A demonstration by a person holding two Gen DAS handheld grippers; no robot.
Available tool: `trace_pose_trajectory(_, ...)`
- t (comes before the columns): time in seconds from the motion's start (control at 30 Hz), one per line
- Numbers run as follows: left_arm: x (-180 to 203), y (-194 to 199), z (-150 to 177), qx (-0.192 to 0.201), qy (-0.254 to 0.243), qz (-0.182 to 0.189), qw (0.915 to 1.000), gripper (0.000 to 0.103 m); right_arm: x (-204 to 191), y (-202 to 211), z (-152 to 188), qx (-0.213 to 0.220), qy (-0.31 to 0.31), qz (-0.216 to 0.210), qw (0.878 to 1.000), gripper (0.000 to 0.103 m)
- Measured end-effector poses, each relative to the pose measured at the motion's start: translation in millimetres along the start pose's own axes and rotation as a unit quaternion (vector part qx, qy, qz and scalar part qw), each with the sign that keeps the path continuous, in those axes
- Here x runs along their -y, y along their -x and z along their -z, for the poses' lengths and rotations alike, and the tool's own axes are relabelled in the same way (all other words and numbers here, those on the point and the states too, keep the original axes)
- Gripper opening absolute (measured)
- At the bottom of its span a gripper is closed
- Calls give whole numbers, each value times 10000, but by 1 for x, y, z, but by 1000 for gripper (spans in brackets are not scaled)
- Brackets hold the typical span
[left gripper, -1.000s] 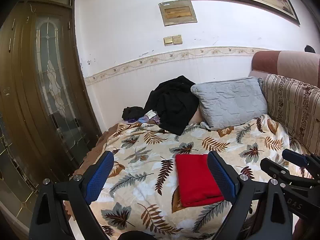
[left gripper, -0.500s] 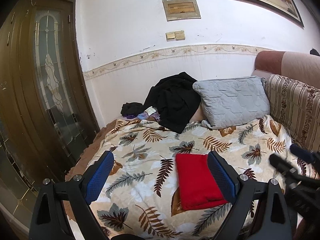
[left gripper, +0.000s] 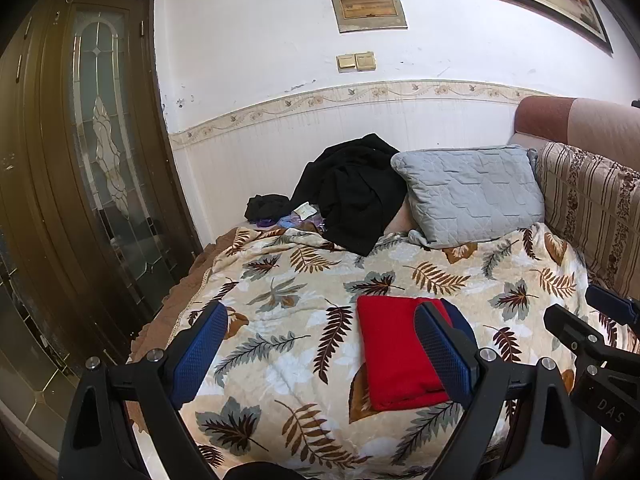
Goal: Fold small clothes
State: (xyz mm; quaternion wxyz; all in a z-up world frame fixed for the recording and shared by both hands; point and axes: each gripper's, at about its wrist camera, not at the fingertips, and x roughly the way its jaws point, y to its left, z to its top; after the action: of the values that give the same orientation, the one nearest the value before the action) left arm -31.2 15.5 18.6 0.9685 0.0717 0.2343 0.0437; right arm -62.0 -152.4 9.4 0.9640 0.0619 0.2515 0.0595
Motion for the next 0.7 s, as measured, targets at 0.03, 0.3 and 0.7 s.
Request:
trace_pose_trajectory(0.03,-1,-1,0,-5,3,8,10000,94,-2,-1,0,-12,13,6,10000,70)
trace_pose_trajectory(0.3,-7,-5,3,-13,96,31,9999,94,-15,-8,-3,-44,134,6,9999,70)
trace_pose_trajectory(0.7,-18,-25,0,-114,151,-17,9998,94,-27,-33,-4,-243,274,-64,9993,70)
